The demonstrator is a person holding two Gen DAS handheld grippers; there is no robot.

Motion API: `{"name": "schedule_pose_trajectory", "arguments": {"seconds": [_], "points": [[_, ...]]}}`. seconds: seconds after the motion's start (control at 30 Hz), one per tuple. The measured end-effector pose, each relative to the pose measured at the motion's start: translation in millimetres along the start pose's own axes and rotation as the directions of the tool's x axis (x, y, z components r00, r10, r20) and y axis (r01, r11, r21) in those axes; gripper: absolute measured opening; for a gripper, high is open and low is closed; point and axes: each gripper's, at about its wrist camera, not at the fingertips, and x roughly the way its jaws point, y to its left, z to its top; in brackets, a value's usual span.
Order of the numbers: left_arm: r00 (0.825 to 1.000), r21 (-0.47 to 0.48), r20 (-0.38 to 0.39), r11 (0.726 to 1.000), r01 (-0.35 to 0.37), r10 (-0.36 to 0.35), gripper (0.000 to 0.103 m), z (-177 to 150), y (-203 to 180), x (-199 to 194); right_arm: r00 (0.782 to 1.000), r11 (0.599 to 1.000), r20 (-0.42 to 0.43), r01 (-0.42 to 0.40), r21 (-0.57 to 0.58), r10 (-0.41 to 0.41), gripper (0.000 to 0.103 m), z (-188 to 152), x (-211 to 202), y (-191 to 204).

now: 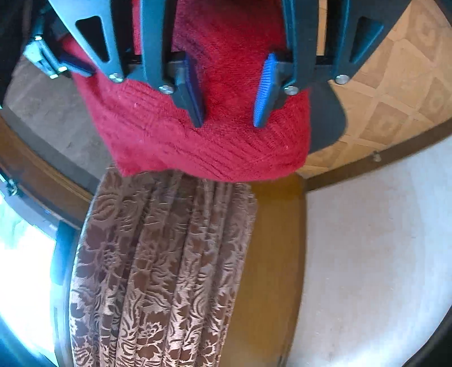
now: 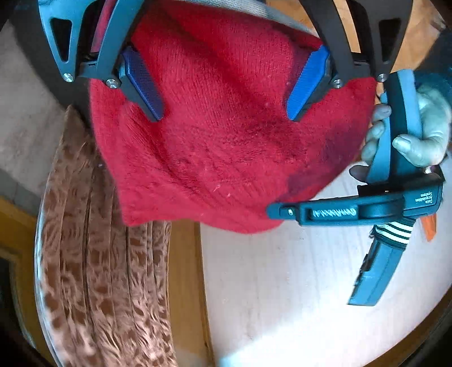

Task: Fold clothes
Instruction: 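Lower the red sweater onto the stack of folded sweaters with both grippers, then open both grippers and withdraw from the stacked red sweater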

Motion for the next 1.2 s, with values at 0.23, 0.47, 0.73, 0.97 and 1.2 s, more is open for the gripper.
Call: {"name": "schedule_pose_trajectory", "arguments": {"seconds": [0.23, 0.47, 0.73, 0.97, 1.2], "points": [[0.994, -0.039, 0.059, 0.995, -0.089, 0.091, 0.055, -4.7, 1.9, -20.9, 0.993, 0.996, 0.080, 0.092, -0.011, -0.091, 0.096, 3.1, -35.6, 19.0], [0.945, 0.013, 0.238, 0.972, -0.233, 0.223, 0.064, -11.8, -20.2, -87.2, 0.939, 0.949, 0.138, 0.315, 0.024, -0.315, 0.103, 17.9, -75.2, 31.4], [0.938, 0.063, 0.243, 0.961, -0.268, 0.245, 0.063, -57.0, -39.0, -143.8, 0.913, 0.918, 0.112, 0.380, 0.116, -0.392, 0.103, 0.5, -101.5, 54.7], [0.906, 0.150, 0.366, 0.947, -0.283, 0.213, 0.063, -99.1, -69.8, -192.5, 0.943, 0.933, 0.035, 0.323, 0.158, -0.332, 0.103, -34.9, -105.6, 63.5], [0.968, 0.132, 0.221, 0.980, -0.151, 0.120, 0.063, -118.8, -75.7, -180.4, 0.926, 0.928, 0.092, 0.355, 0.113, -0.365, 0.103, -52.0, -118.7, 75.2]]}}
